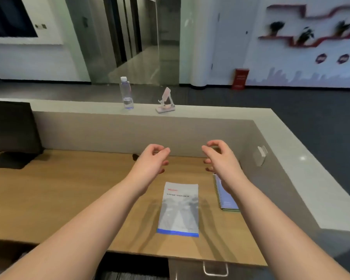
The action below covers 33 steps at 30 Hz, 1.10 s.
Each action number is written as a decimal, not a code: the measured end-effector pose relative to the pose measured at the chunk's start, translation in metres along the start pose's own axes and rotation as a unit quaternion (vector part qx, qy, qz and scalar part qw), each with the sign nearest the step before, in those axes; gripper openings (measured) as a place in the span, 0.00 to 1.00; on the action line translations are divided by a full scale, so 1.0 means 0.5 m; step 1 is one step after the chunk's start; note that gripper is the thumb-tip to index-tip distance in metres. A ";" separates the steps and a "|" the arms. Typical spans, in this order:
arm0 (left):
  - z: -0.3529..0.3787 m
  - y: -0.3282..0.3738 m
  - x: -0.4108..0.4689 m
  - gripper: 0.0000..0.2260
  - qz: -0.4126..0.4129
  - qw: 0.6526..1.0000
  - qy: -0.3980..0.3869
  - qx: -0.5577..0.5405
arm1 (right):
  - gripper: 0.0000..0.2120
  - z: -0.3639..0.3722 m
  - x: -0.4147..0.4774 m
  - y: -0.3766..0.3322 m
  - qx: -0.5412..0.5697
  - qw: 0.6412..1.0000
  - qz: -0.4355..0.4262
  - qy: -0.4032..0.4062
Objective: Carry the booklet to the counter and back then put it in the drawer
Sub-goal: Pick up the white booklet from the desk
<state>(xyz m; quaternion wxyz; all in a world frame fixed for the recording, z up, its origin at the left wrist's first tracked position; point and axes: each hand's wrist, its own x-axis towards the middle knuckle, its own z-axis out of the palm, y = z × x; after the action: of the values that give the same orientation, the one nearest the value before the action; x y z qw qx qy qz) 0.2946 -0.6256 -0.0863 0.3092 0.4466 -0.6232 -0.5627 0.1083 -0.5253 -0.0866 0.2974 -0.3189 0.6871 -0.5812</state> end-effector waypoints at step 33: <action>0.085 -0.573 0.193 0.20 -0.259 0.957 -0.041 0.121 | 0.17 0.149 0.076 0.598 -0.144 0.971 0.173 0.077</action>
<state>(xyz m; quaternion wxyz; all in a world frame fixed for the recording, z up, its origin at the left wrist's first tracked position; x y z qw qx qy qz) 0.2770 -0.6859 -0.3850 0.0705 0.6031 -0.5621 -0.5616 0.1152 -0.5643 -0.3947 0.2911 -0.1890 0.8288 -0.4389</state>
